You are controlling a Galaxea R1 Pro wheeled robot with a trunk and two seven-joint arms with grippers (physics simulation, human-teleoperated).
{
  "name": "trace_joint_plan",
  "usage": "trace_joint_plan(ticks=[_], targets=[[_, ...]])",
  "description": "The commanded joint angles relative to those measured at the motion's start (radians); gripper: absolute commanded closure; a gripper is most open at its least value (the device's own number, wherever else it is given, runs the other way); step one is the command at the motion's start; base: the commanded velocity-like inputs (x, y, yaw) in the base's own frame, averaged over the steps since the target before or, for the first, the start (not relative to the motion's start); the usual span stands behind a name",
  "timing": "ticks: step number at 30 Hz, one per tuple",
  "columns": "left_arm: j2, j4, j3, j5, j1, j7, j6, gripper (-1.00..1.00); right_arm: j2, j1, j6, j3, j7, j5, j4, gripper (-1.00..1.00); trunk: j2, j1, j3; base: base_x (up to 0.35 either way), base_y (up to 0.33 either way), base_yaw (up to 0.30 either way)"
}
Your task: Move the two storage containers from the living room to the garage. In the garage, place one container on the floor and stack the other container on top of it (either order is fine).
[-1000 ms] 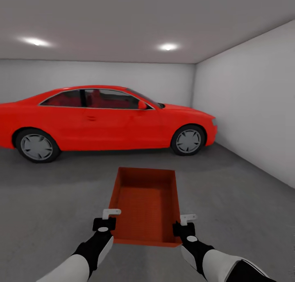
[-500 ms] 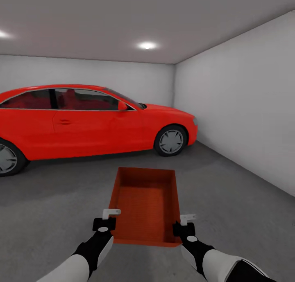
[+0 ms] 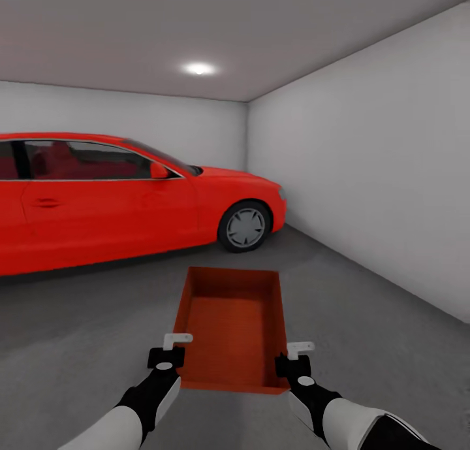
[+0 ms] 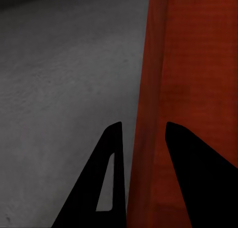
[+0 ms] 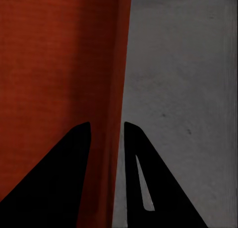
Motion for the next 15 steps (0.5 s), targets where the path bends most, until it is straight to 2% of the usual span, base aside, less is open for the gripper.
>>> trace_joint_plan(ticks=[1,15], targets=[[-0.011,-0.007,0.017,0.083,-0.001,0.009,0.005,1.0,0.0,-0.001,-0.007,0.0,-0.036,-0.024,0.003,1.0,0.0,0.0,-0.001,0.322,0.0,-0.281],[-0.011,-0.01,0.017,0.083,-0.001,0.01,0.005,1.0,0.0,-0.001,-0.007,0.0,-0.036,-0.023,0.003,1.0,0.0,0.0,-0.001,0.322,0.0,-0.282]])
